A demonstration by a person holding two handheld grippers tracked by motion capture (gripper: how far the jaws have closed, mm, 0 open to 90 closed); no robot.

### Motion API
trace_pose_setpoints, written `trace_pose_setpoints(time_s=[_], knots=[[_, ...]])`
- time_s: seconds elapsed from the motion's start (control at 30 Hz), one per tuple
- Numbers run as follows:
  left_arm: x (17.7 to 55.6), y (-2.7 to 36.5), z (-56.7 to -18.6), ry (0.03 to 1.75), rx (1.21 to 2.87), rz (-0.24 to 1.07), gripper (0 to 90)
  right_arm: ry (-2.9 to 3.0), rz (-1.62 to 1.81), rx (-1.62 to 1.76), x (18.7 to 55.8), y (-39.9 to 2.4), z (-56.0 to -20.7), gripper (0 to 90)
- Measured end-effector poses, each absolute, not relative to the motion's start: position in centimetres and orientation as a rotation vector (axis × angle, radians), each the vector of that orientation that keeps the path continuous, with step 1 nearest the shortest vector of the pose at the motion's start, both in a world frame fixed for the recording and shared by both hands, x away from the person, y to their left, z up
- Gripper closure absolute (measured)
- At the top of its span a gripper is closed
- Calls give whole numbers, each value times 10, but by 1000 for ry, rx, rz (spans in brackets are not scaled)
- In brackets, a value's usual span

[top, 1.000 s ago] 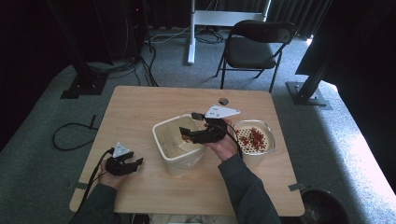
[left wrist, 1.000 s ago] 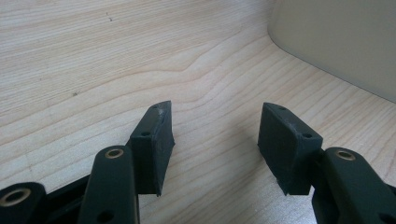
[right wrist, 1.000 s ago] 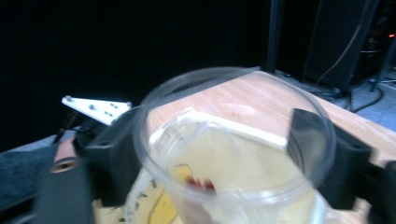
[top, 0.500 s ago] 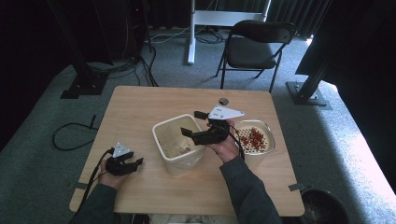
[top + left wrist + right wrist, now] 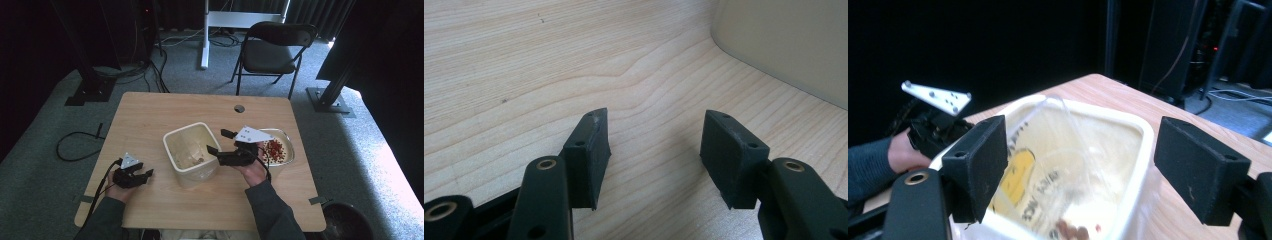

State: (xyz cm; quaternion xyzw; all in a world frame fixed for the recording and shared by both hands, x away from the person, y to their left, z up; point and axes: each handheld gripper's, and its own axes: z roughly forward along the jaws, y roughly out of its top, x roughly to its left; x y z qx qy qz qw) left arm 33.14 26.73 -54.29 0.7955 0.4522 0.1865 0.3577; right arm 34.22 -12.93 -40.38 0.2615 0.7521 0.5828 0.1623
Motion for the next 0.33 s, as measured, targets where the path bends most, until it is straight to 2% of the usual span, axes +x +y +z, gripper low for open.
trace_pose_setpoints(time_s=[0.33], knots=[[331, 267, -543, 1166, 2053, 483, 459, 2131, 1571, 824, 316, -155, -431, 227]])
